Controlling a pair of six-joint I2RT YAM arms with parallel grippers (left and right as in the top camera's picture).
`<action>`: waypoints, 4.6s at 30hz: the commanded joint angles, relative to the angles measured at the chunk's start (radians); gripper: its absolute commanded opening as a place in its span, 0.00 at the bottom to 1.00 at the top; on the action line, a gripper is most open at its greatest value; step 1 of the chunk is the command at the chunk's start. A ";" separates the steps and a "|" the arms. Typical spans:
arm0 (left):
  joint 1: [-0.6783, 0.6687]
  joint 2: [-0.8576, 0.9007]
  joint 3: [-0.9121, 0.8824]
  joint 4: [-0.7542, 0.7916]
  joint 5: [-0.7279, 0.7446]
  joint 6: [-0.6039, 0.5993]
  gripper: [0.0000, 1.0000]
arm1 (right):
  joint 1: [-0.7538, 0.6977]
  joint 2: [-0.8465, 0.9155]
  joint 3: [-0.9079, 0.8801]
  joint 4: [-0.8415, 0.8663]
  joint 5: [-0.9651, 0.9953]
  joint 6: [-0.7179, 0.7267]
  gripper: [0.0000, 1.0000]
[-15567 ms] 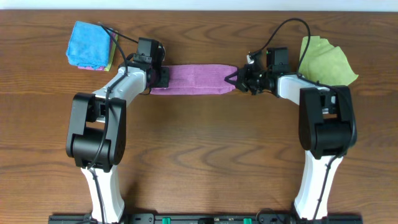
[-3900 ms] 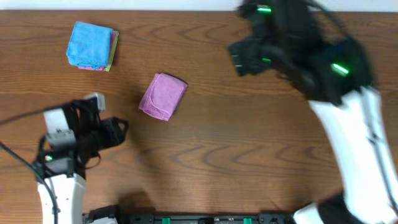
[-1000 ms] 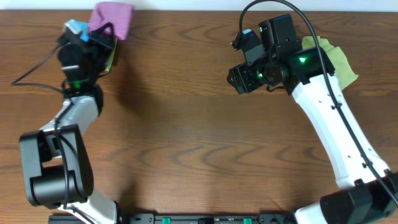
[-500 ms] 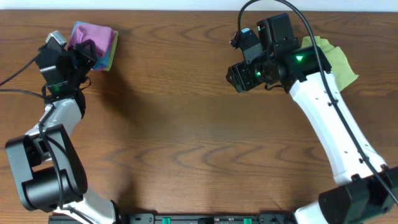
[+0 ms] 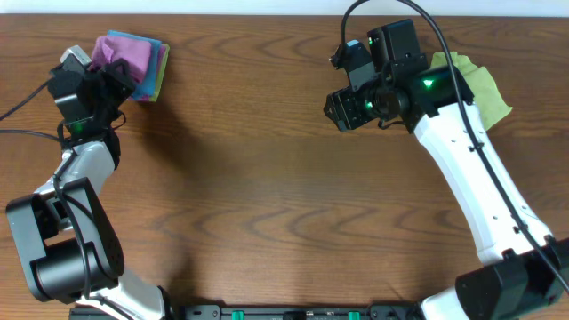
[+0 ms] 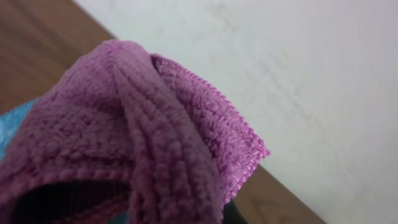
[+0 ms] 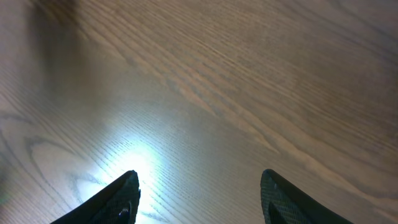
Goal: Fold the cloth
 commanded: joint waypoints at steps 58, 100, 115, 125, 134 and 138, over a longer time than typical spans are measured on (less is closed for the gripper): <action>0.119 0.038 0.116 -0.317 0.113 0.025 0.95 | 0.007 0.005 0.001 0.029 -0.003 0.090 0.58; -0.085 -1.111 0.043 -1.603 -0.136 0.598 0.96 | 0.008 -0.871 -0.375 -0.276 0.297 0.055 0.93; -0.085 -1.123 0.021 -1.559 -0.135 0.576 0.96 | 0.008 -1.081 -0.529 -0.167 0.300 0.071 0.99; -0.085 -1.123 0.021 -1.559 -0.135 0.576 0.95 | 0.008 -1.081 -0.529 -0.167 0.300 0.071 0.99; -0.104 -1.131 0.021 -1.589 -0.272 0.606 0.96 | 0.008 -1.081 -0.529 -0.167 0.300 0.071 0.99; -0.169 -1.177 0.019 -1.571 -0.371 0.607 0.95 | 0.008 -1.081 -0.529 -0.167 0.300 0.071 0.99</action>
